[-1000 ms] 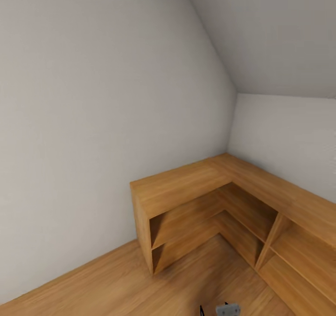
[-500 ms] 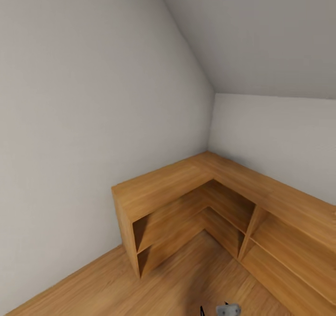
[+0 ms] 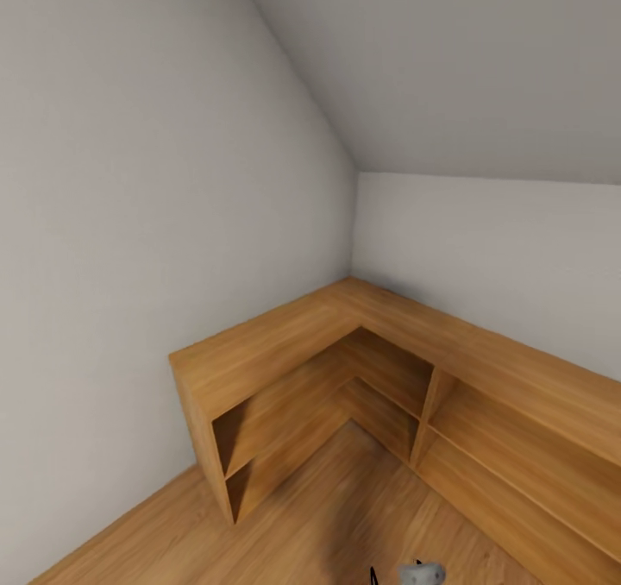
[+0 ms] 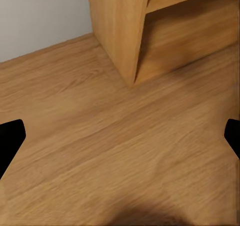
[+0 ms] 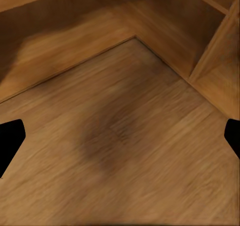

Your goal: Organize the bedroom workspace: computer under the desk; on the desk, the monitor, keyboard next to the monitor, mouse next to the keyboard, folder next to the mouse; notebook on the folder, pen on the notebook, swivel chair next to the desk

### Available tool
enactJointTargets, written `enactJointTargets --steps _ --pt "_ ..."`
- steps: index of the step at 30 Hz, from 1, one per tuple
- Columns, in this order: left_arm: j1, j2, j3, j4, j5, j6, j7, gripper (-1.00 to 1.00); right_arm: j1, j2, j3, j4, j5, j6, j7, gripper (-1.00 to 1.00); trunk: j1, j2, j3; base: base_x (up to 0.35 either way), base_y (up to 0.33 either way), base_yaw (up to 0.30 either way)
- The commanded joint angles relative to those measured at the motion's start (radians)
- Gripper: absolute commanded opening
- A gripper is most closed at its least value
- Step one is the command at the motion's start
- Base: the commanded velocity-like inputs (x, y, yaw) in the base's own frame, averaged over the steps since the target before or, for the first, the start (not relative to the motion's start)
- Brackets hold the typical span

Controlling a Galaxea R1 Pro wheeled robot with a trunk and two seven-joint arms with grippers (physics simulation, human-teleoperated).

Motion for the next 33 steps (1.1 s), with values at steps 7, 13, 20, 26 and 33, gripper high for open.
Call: enactJointTargets --steps 7,13,20,26,33 --pt "0.000 -0.003 0.007 -0.003 -0.011 -0.003 -0.001 1.00 -0.001 0.001 0.009 0.002 -0.007 -0.003 -0.003 1.00 0.000 -0.001 -0.001 0.000 0.000 -0.260" --pt "0.000 -0.003 0.008 -0.003 -0.010 -0.003 0.001 1.00 -0.001 0.001 0.009 0.002 -0.006 -0.003 -0.003 1.00 0.000 -0.001 -0.001 0.000 0.000 -0.259" --pt "-0.001 -0.003 0.008 -0.003 -0.010 -0.003 0.000 1.00 -0.001 0.001 0.009 0.002 -0.006 -0.002 -0.003 1.00 0.000 -0.001 -0.001 0.000 0.000 -0.259" --pt "-0.001 -0.003 0.007 -0.003 -0.010 -0.003 0.000 1.00 -0.001 0.001 0.009 0.002 -0.006 -0.004 -0.003 1.00 0.000 -0.001 -0.001 0.000 0.000 -0.259" --pt "-0.001 -0.003 0.007 -0.003 -0.010 -0.003 -0.001 1.00 -0.001 0.001 0.010 0.002 -0.006 -0.003 -0.003 1.00 0.000 -0.001 -0.001 0.000 0.000 -0.259"
